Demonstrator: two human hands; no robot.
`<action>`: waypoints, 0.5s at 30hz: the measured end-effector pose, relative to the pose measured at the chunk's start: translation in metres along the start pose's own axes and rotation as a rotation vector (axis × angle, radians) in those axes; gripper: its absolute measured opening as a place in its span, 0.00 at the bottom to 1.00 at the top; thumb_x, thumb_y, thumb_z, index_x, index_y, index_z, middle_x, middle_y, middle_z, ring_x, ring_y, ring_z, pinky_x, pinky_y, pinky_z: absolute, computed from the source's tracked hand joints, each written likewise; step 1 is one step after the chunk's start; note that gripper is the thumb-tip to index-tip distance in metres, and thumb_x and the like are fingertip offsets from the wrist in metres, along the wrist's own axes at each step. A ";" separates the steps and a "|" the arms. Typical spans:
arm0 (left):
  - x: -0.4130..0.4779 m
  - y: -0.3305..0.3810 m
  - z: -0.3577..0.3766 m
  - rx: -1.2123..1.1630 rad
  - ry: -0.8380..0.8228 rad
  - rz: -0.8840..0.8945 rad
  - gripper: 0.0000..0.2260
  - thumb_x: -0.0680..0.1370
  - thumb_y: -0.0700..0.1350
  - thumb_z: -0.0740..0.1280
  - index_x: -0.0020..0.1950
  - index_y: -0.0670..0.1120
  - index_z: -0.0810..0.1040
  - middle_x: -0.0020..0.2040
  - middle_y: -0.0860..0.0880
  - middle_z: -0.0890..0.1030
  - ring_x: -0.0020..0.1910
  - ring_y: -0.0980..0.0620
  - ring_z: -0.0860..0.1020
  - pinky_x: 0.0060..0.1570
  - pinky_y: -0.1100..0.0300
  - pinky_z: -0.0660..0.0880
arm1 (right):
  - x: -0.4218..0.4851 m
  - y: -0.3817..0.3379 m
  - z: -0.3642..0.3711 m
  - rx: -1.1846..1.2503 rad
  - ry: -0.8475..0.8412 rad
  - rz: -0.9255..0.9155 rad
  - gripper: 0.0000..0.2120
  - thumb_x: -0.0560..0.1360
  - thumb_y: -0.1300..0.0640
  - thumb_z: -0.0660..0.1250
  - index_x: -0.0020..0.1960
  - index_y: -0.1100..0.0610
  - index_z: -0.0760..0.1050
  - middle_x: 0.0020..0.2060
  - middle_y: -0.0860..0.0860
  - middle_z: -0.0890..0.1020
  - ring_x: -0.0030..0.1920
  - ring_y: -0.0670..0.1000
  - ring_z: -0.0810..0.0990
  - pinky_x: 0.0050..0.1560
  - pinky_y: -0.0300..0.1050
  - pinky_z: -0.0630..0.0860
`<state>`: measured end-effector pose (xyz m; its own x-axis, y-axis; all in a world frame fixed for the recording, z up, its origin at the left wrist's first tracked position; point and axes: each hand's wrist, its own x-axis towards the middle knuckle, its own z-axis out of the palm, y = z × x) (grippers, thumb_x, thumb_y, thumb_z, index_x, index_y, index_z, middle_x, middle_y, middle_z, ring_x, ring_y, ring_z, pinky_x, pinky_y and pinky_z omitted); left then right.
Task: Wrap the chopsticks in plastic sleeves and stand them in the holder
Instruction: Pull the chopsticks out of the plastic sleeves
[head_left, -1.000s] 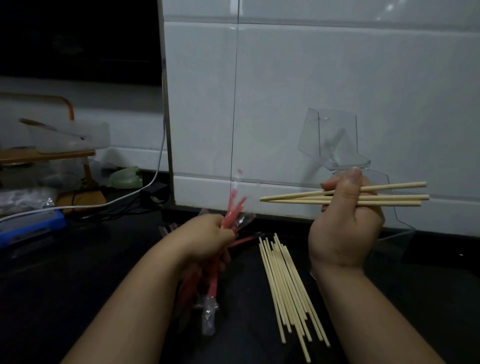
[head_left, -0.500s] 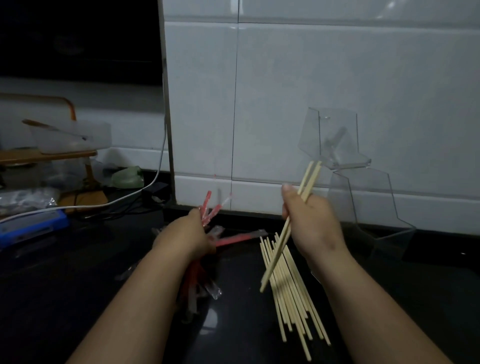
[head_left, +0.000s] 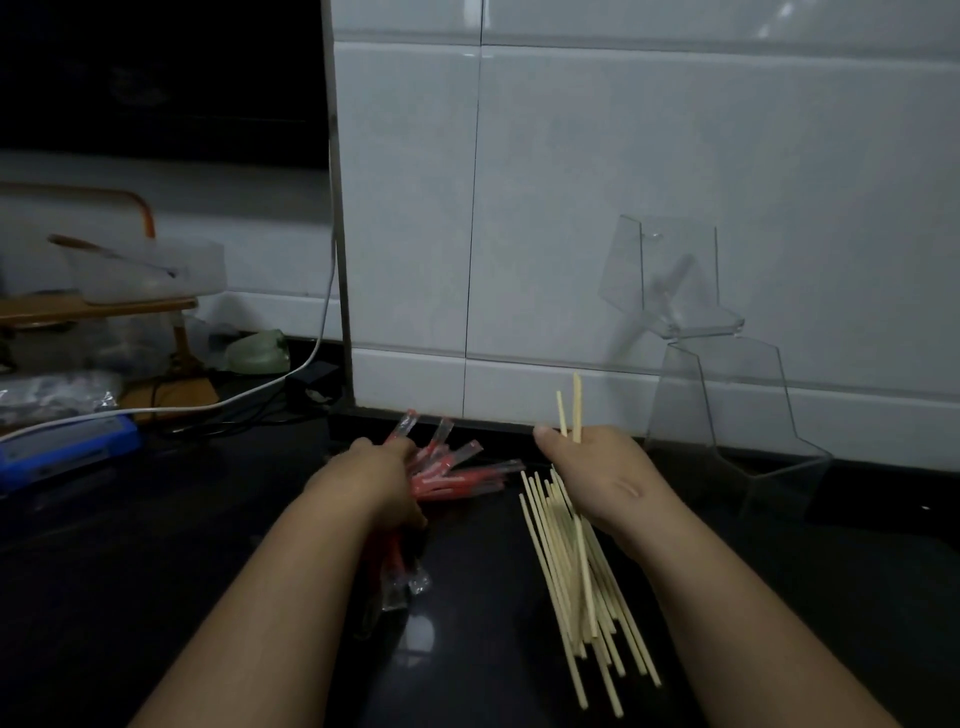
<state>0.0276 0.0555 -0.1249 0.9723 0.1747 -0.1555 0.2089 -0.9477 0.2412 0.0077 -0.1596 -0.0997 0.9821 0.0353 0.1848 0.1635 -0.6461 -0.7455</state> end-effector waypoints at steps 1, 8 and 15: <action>0.002 -0.001 0.000 0.005 0.019 0.013 0.41 0.70 0.52 0.76 0.78 0.60 0.58 0.70 0.43 0.65 0.66 0.39 0.72 0.64 0.46 0.74 | 0.001 0.001 0.000 -0.024 -0.018 0.007 0.22 0.81 0.43 0.58 0.37 0.57 0.76 0.35 0.54 0.80 0.37 0.54 0.77 0.41 0.46 0.71; 0.012 -0.012 0.003 -0.039 0.090 0.105 0.31 0.77 0.45 0.65 0.76 0.64 0.60 0.71 0.46 0.66 0.66 0.40 0.73 0.66 0.47 0.71 | 0.005 0.007 0.004 -0.164 -0.075 0.059 0.18 0.81 0.43 0.59 0.41 0.55 0.73 0.33 0.53 0.82 0.32 0.50 0.79 0.34 0.42 0.68; 0.007 -0.014 -0.002 -0.022 0.082 0.033 0.35 0.72 0.50 0.70 0.76 0.60 0.58 0.67 0.44 0.68 0.65 0.39 0.73 0.64 0.47 0.72 | 0.011 0.017 0.019 -0.465 -0.162 0.169 0.14 0.77 0.54 0.66 0.60 0.56 0.74 0.56 0.54 0.80 0.54 0.56 0.79 0.50 0.46 0.74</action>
<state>0.0322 0.0704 -0.1272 0.9837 0.1659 -0.0689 0.1784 -0.9473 0.2662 0.0233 -0.1558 -0.1224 0.9991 -0.0045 -0.0425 -0.0206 -0.9222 -0.3861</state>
